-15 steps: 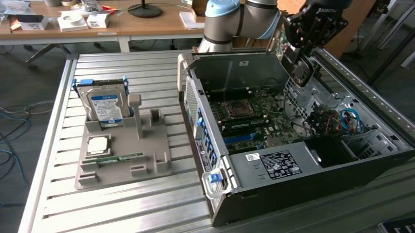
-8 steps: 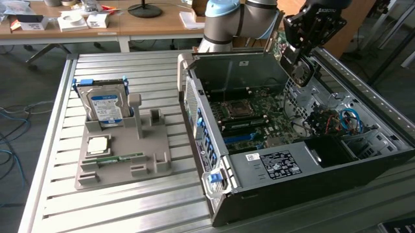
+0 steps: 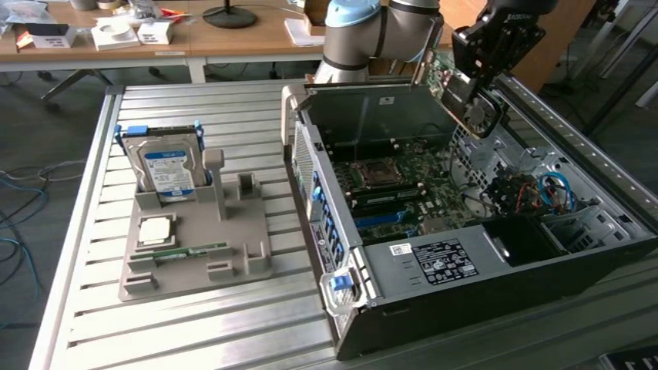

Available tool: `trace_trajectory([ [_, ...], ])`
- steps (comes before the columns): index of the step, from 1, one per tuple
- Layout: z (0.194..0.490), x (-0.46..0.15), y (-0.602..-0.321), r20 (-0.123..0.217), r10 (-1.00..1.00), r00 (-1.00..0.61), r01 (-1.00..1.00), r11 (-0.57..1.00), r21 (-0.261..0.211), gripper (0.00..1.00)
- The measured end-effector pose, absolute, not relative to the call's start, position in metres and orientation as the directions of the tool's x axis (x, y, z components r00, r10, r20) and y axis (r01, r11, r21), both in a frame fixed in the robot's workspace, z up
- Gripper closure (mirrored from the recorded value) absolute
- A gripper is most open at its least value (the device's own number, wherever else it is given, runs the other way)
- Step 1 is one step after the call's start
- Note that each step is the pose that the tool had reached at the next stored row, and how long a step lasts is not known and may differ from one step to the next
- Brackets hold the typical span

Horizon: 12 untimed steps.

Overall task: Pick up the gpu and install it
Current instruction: 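Insert the gpu into the slot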

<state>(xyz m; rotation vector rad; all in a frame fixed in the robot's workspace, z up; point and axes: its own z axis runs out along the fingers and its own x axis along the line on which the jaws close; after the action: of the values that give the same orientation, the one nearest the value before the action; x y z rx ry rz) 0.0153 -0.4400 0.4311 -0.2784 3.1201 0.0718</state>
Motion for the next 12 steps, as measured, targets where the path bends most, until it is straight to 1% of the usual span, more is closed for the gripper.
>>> trace_trajectory([
  [12,0.4310,0.0147,-0.4400,-0.009,-0.369,-0.929,-0.370,0.929,0.032,0.74],
])
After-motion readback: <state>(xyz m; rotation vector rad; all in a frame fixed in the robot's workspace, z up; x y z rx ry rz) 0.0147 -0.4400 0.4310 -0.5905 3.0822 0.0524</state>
